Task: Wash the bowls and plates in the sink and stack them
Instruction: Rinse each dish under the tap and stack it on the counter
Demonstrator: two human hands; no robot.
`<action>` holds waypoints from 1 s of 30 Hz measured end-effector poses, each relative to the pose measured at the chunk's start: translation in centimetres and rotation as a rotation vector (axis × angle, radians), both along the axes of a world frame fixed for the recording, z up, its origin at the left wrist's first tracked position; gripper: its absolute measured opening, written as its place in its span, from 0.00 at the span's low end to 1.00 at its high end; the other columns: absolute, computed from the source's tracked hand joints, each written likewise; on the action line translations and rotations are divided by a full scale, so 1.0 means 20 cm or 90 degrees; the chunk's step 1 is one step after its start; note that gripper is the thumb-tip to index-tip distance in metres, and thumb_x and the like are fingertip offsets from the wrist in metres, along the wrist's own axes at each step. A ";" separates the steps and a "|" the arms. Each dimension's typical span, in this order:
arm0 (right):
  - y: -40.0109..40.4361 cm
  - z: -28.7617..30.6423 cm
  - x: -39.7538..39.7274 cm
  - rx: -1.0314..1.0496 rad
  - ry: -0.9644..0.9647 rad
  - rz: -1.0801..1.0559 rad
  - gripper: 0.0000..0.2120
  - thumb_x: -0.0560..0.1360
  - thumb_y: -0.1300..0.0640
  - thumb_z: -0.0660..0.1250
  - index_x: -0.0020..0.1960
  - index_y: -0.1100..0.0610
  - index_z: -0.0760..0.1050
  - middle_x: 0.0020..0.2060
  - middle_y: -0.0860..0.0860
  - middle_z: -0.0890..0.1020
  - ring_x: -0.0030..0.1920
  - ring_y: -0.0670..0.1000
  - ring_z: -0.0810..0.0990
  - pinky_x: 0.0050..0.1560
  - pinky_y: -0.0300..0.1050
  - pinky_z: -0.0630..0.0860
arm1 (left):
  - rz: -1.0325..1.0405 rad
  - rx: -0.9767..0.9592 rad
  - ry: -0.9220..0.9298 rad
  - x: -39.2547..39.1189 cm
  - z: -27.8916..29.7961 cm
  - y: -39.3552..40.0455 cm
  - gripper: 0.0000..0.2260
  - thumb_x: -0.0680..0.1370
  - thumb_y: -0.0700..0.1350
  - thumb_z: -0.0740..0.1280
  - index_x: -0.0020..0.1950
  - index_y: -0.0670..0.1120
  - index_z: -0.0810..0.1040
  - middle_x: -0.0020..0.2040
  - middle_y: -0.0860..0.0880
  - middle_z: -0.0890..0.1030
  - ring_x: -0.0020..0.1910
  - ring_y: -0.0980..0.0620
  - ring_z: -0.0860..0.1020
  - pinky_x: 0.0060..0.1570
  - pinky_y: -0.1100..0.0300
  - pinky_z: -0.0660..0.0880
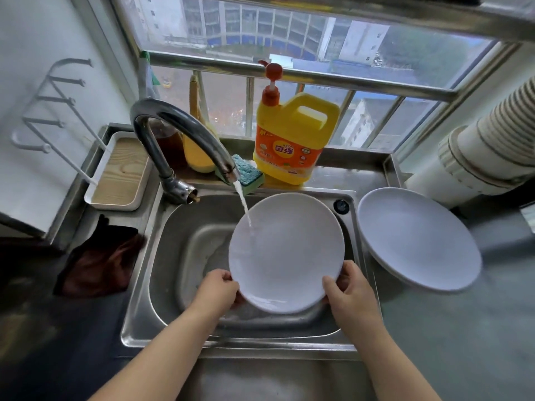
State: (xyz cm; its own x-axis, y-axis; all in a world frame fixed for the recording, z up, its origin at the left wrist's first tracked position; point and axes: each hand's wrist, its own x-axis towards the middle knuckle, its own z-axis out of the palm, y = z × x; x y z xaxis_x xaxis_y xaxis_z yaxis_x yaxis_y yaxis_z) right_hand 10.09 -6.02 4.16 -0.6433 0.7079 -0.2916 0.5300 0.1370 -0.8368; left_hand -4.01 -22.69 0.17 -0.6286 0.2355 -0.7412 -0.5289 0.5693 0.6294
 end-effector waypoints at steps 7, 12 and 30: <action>0.01 -0.09 -0.06 -0.103 0.078 -0.062 0.04 0.77 0.62 0.65 0.47 0.54 0.72 0.41 0.53 0.83 0.45 0.54 0.82 0.50 0.51 0.78 | 0.105 0.141 0.033 -0.12 0.03 0.06 0.05 0.79 0.31 0.61 0.46 0.40 0.73 0.46 0.40 0.80 0.42 0.48 0.80 0.36 0.61 0.78; -0.02 -0.14 -0.20 -0.291 0.168 -0.125 0.06 0.78 0.63 0.63 0.52 0.53 0.72 0.47 0.50 0.82 0.50 0.50 0.81 0.52 0.47 0.81 | 0.135 0.160 0.170 -0.18 0.08 -0.01 0.07 0.78 0.32 0.62 0.47 0.43 0.74 0.47 0.41 0.81 0.48 0.46 0.80 0.44 0.55 0.80; -0.25 -0.23 -0.45 -0.521 0.040 0.002 0.07 0.80 0.65 0.60 0.56 0.59 0.73 0.51 0.55 0.81 0.52 0.56 0.81 0.49 0.47 0.81 | 0.190 -0.053 0.390 -0.04 0.28 -0.39 0.03 0.75 0.36 0.65 0.47 0.43 0.74 0.39 0.51 0.78 0.38 0.58 0.75 0.29 0.73 0.68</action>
State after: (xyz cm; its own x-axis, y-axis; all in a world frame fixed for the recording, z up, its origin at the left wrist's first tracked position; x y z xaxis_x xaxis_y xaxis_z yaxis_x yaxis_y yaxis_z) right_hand 1.00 -11.08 -0.36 -0.6772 0.2846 -0.6785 0.4801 -0.5279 -0.7006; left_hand -4.81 -30.54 5.77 -0.9694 -0.0548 -0.2392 -0.2329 0.5135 0.8259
